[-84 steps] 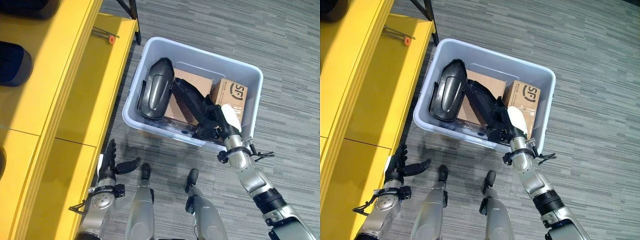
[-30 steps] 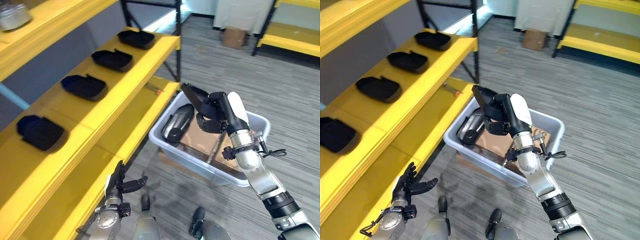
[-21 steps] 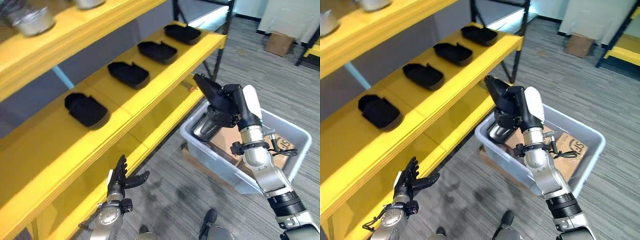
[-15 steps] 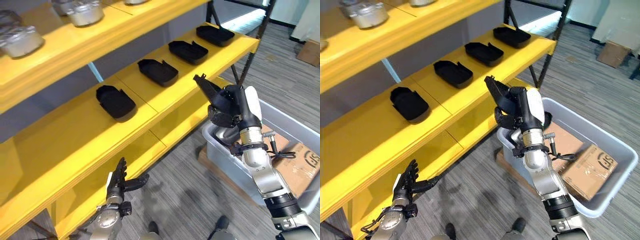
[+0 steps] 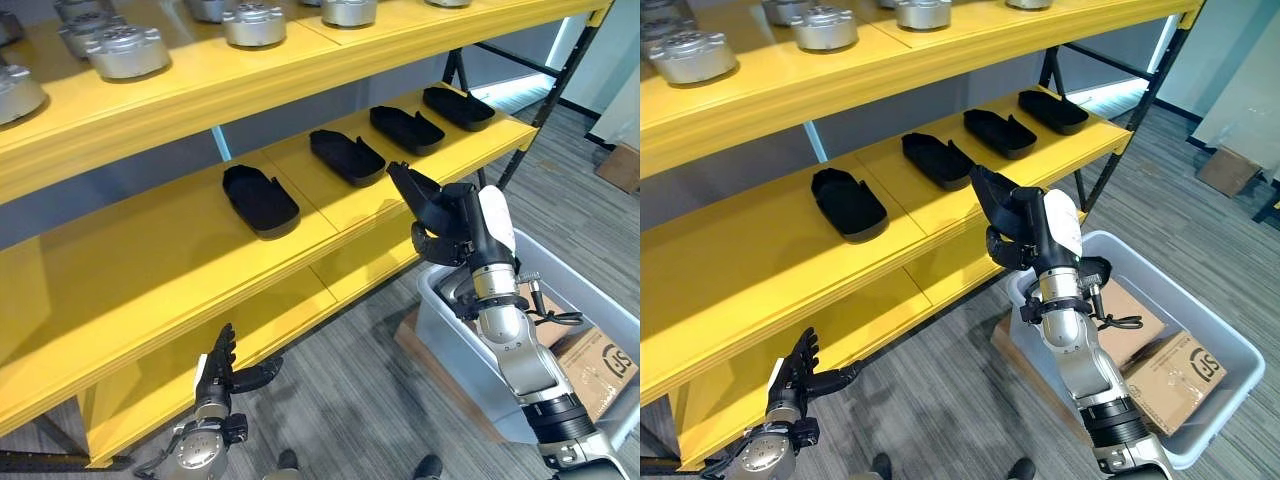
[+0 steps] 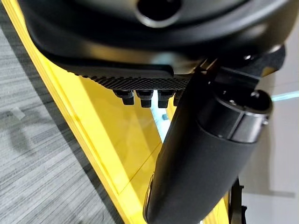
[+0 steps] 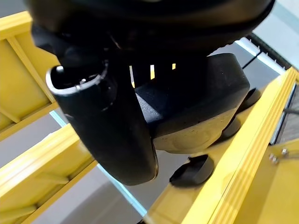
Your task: Move parts from the plastic box to the shelf.
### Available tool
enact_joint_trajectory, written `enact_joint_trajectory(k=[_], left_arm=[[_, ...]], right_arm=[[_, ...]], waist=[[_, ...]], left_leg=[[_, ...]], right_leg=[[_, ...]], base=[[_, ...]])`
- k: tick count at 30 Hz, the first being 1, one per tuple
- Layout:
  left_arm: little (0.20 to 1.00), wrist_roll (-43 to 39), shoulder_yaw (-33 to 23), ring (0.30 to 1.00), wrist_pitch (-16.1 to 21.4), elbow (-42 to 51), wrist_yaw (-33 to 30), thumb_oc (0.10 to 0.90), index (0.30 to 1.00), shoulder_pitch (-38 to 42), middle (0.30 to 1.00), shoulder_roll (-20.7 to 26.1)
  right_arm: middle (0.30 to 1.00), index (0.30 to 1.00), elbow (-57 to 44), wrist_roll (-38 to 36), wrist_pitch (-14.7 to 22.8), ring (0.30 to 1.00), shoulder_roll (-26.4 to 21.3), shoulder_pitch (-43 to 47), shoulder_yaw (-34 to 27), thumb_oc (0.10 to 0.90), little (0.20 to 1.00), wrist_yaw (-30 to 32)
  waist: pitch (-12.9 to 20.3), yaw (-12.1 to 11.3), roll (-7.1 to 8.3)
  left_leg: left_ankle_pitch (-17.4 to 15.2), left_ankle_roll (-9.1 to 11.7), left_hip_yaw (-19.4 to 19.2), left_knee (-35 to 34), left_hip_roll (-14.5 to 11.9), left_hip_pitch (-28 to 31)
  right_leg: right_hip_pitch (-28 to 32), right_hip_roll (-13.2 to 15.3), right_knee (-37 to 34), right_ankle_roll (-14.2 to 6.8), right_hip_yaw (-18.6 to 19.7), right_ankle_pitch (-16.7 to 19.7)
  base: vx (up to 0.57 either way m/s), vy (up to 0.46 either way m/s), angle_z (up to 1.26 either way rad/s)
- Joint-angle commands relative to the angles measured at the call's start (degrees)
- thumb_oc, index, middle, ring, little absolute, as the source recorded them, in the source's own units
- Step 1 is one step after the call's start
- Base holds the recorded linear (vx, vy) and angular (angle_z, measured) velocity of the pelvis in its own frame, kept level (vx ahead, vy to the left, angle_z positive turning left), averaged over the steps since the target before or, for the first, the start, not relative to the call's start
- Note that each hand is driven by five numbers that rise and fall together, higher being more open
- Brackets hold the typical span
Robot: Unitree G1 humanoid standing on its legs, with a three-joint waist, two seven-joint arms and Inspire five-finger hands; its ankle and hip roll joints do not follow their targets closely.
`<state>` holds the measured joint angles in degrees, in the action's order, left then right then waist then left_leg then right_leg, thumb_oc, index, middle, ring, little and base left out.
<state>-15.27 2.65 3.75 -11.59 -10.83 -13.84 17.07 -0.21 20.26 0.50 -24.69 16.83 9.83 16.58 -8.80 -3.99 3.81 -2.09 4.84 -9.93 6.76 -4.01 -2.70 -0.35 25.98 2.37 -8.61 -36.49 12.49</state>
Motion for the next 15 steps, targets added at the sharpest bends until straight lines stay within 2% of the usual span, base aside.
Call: enact_joint_trajectory(k=[1, 2, 3, 4, 5, 6, 7, 8, 10, 11, 15], left_arm=[[1.0, 2.7, -1.3, 1.0, 4.2, 7.5, -0.9, 0.9, 1.0, 2.3, 1.0, 3.3], [1.0, 3.2, -1.1, 1.0, 4.0, 7.5, -0.7, 0.9, 1.0, 2.7, 1.0, 4.0], [1.0, 3.3, -0.8, 1.0, 4.0, 7.1, -0.7, 0.9, 1.0, 3.0, 1.0, 4.3], [1.0, 3.3, -0.8, 1.0, 4.1, 7.1, -0.7, 0.9, 1.0, 3.1, 1.0, 4.3], [1.0, 3.8, -0.4, 1.0, 3.8, 6.4, -0.3, 0.9, 1.0, 3.7, 1.0, 4.9], [1.0, 3.8, -0.4, 1.0, 3.8, 6.4, -0.3, 0.9, 1.0, 3.8, 1.0, 4.9], [1.0, 4.5, -0.7, 1.0, 3.7, 6.7, 0.2, 0.9, 1.0, 3.7, 1.0, 4.8], [1.0, 4.8, -0.6, 1.0, 3.7, 6.7, 0.3, 0.9, 1.0, 4.2, 1.0, 4.8], [1.0, 4.9, -0.6, 1.0, 3.8, 6.6, 0.5, 0.9, 1.0, 4.8, 1.0, 5.0], [1.0, 4.7, -0.6, 1.0, 3.8, 6.3, 0.3, 0.9, 1.0, 5.1, 1.0, 5.1], [1.0, 4.8, -0.6, 1.0, 3.8, 6.0, 0.1, 0.9, 1.0, 5.5, 1.0, 5.2]], right_arm=[[0.3, 0.3, -7.3, 3.1, 4.9, 0.3, -2.1, 6.8, -3.2, 0.4, 0.3, 2.6], [0.3, 0.3, -7.3, 3.2, 5.0, 0.3, -2.1, 5.7, -3.6, 0.4, 0.3, 2.2], [0.3, 0.3, -7.5, 3.2, 5.0, 0.3, -2.3, 4.7, -4.3, 0.4, 0.3, 2.2], [0.3, 0.3, -7.6, 3.2, 5.0, 0.3, -2.3, 4.6, -4.3, 0.4, 0.3, 2.2], [0.3, 0.3, -8.1, 2.9, 5.2, 0.3, -2.5, 3.3, -5.4, 0.4, 0.3, 2.2], [0.3, 0.3, -8.2, 2.9, 5.2, 0.3, -2.6, 3.3, -5.5, 0.4, 0.3, 2.2], [0.3, 0.3, -8.6, 2.8, 5.4, 0.3, -2.5, 2.8, -6.0, 0.4, 0.3, 2.2], [0.3, 0.3, -8.5, 2.5, 5.6, 0.3, -2.3, 2.7, -6.3, 0.4, 0.3, 2.3], [0.3, 0.3, -8.7, 2.2, 5.7, 0.3, -2.1, 3.0, -6.4, 0.4, 0.3, 2.2], [0.3, 0.3, -8.5, 2.2, 5.7, 0.3, -2.0, 3.5, -6.5, 0.4, 0.3, 2.3], [0.3, 0.3, -8.6, 2.4, 5.8, 0.3, -1.9, 4.1, -6.8, 0.4, 0.3, 2.5]], waist=[[3.6, -0.6, -1.2], [2.8, 0.7, -0.94], [2.3, 2.0, -1.22], [2.4, 1.6, -1.2], [1.2, 3.9, -2.23], [1.4, 3.7, -2.24], [0.6, 4.4, -2.77], [0.4, 4.8, -2.79], [0.1, 5.4, -2.38], [-0.1, 5.9, -2.2], [-0.2, 6.4, -1.21]], left_leg=[[-4.3, -5.0, -0.6, -6.2, 2.5, 4.3], [-3.6, -6.5, 0.3, -7.1, 3.9, 4.8], [-3.3, -6.7, 1.2, -7.6, 4.1, 5.3], [-3.2, -6.7, 0.8, -7.7, 4.1, 5.3], [-2.5, -7.2, 3.5, -8.2, 4.5, 6.1], [-2.3, -7.1, 3.3, -8.2, 4.4, 5.8], [-2.4, -7.3, 4.7, -8.7, 4.9, 7.1], [-2.3, -7.2, 5.5, -8.9, 5.2, 7.2], [-2.2, -6.8, 6.5, -8.9, 5.3, 7.1], [-2.6, -6.4, 7.5, -8.6, 5.0, 7.3], [-4.1, -5.9, 8.9, -7.1, 5.1, 7.7]], right_leg=[[1.6, 3.9, 6.5, -5.5, 3.2, 0.3], [-0.6, 4.2, 10.5, -3.9, 8.5, 0.9], [-2.5, 2.1, 11.2, -3.2, 13.9, 0.4], [-3.0, 2.0, 11.5, -3.1, 14.4, 0.3], [-6.5, -4.2, 12.3, -1.6, 23.0, -2.2], [-7.1, -4.3, 12.4, -1.3, 23.2, -2.1], [-8.9, -6.2, 12.4, -1.1, 25.2, -3.0], [-9.4, -6.5, 10.6, -1.2, 25.8, -2.7], [-10.1, -6.2, 6.8, -2.0, 26.9, -1.0], [-10.5, -6.3, 3.4, -3.0, 29.0, 0.5], [-10.2, -6.2, 0.4, -4.1, 31.2, 2.6]], base=[[0.05, 0.337, 0.32], [0.02, 0.186, 0.37], [0.01, 0.184, 0.61], [0.04, 0.162, 0.87], [0.02, 0.109, 0.8], [0.11, 0.183, 0.38], [0.1, 0.066, 0.23], [0.11, 0.052, 0.43], [0.08, -0.087, 0.75], [0.1, -0.093, 0.6], [0.1, -0.094, 0.42]])
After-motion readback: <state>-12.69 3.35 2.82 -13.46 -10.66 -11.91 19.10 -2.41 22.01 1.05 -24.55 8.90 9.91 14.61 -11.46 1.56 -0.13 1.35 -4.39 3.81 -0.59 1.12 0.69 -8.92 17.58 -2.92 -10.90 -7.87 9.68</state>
